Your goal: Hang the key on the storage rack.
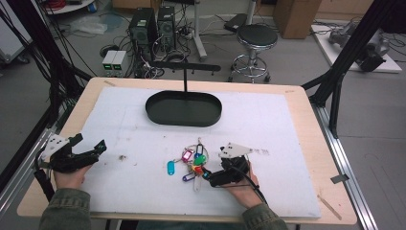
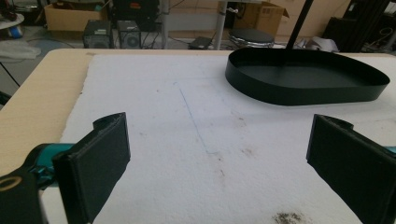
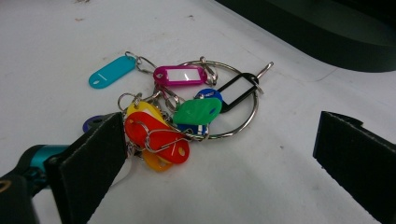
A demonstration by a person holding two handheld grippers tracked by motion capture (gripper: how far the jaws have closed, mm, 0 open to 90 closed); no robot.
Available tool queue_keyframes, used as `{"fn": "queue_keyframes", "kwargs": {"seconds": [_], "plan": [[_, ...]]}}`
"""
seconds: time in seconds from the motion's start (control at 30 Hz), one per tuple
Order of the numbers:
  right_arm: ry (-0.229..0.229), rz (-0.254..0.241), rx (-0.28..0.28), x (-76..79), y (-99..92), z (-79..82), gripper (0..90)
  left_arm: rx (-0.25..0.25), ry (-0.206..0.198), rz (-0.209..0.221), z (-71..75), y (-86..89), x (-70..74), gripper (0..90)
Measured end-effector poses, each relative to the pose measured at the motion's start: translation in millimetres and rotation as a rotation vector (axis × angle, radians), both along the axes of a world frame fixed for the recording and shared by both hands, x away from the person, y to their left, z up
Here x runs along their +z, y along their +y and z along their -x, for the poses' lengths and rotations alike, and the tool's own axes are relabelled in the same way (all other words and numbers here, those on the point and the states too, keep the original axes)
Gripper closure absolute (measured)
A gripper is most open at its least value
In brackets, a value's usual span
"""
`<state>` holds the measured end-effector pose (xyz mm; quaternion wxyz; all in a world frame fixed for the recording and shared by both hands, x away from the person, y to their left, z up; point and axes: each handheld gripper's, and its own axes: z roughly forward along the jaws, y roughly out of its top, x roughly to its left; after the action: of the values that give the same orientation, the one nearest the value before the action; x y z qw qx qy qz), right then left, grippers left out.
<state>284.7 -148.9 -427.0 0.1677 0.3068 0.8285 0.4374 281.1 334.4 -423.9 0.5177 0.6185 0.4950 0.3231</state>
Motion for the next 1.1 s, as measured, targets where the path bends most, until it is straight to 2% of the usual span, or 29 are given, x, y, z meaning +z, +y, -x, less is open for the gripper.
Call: {"fn": "queue_keyframes", "kwargs": {"seconds": [0.2, 0.3, 0.6, 0.73, 0.83, 1.1], "plan": [[0.046, -0.003, 0.053, -1.6, 3.9, -3.2, 4.6, -0.001, 0.0, -0.003, 0.5, 0.0, 0.1, 6.6], [0.058, 0.035, 0.085, -1.1, 8.7, -5.2, 7.0, -0.002, 0.0, -0.005, 0.5, -0.5, 0.1, 6.7], [0.066, 0.106, 0.187, -1.7, 23.4, -5.8, 25.2, -0.002, 0.002, -0.006, 0.3, -0.4, -0.1, 6.7], [0.06, 0.101, 0.213, -1.0, 24.0, -5.3, 34.6, -0.003, 0.001, -0.007, 0.4, -0.5, 0.0, 6.6], [0.077, 0.092, 0.25, -1.3, 24.2, -6.2, 40.5, -0.003, 0.0, -0.006, 0.5, -0.7, 0.1, 6.6], [0.084, 0.124, 0.297, -3.6, 27.1, -8.7, 52.2, -0.002, 0.0, -0.007, 0.5, -0.7, 0.1, 6.6]]}}
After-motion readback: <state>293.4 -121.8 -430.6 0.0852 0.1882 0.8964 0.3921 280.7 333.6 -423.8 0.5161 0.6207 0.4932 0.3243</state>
